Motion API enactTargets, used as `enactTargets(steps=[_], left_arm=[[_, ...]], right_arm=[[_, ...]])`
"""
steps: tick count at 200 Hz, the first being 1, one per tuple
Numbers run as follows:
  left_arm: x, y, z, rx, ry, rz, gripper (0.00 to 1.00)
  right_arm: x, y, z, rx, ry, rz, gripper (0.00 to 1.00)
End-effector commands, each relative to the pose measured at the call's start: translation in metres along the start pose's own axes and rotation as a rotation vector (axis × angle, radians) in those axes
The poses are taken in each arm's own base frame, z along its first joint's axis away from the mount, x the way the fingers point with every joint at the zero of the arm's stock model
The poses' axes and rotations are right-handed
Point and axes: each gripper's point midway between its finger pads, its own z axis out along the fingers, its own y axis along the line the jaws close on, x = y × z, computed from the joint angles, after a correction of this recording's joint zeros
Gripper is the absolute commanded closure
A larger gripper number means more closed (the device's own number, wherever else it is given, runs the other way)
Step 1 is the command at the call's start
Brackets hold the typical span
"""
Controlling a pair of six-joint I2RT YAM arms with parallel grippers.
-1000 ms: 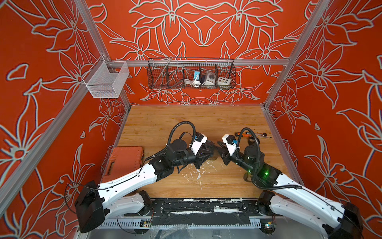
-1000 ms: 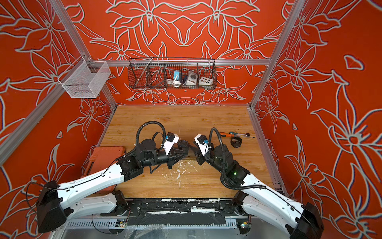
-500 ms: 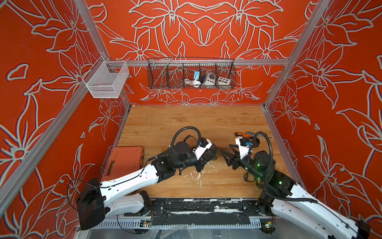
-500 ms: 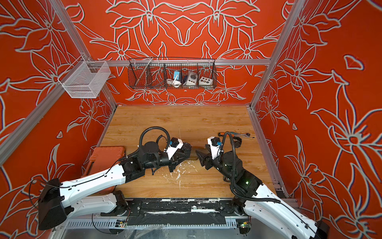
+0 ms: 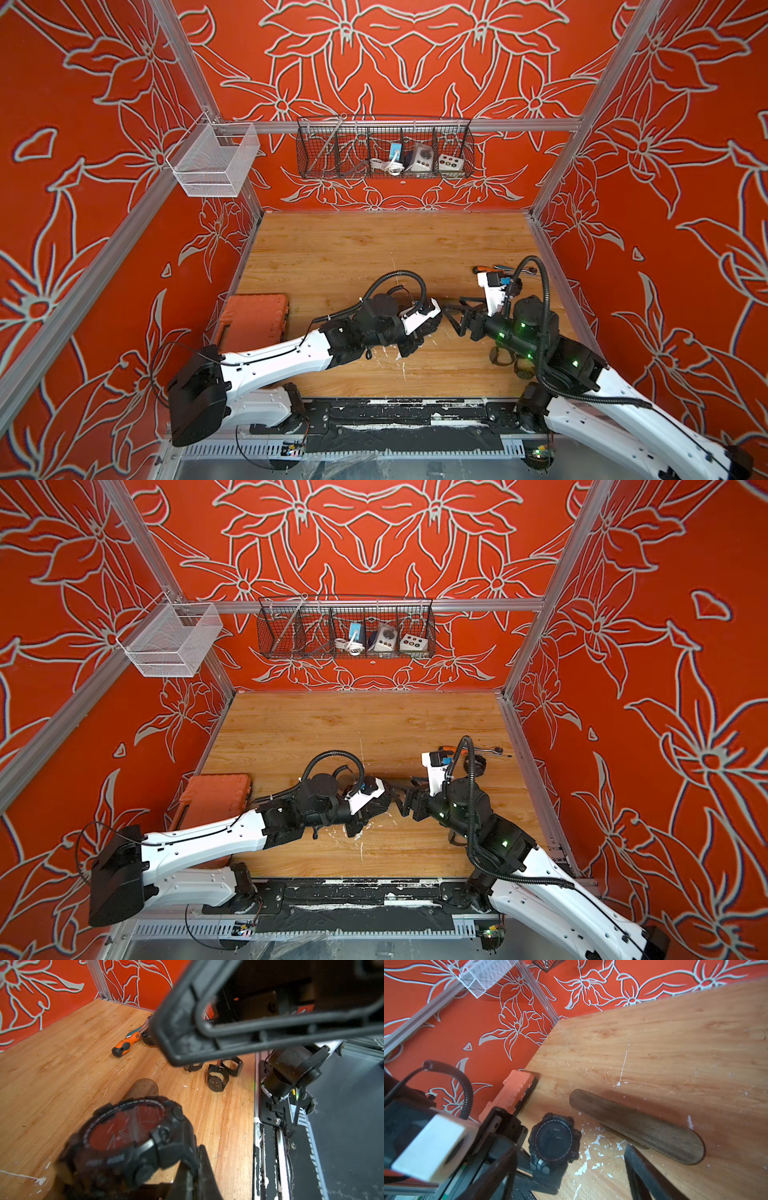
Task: Place watch on stand
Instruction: Pick up the watch at the center of the board.
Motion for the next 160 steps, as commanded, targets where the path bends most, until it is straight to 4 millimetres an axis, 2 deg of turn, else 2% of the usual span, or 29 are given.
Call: enactTargets(steps=[1, 99, 127, 160], left_arm=[[-0.018, -0.002, -0.002, -0.005, -0.038, 0.063, 1.0], [-0.017, -0.012, 0.004, 0.023, -0.032, 0.106, 1.0], [-0.016, -0.011, 0.006, 0.014, -0.025, 0.107, 1.0], [-0.015, -0.01, 0.007, 0.009, -0.018, 0.111, 1.0]], right_arm=[[-0.001, 0.01, 0.0, -0.026, 0.035, 0.06, 0.17], [0.015, 0.022, 0.023, -0.073, 0.136, 0.128, 0.16], [0.017, 0.024, 0.026, -0.073, 0.153, 0.115, 0.21], [0.021, 0.024, 0.03, -0.063, 0.175, 0.105, 0.32]])
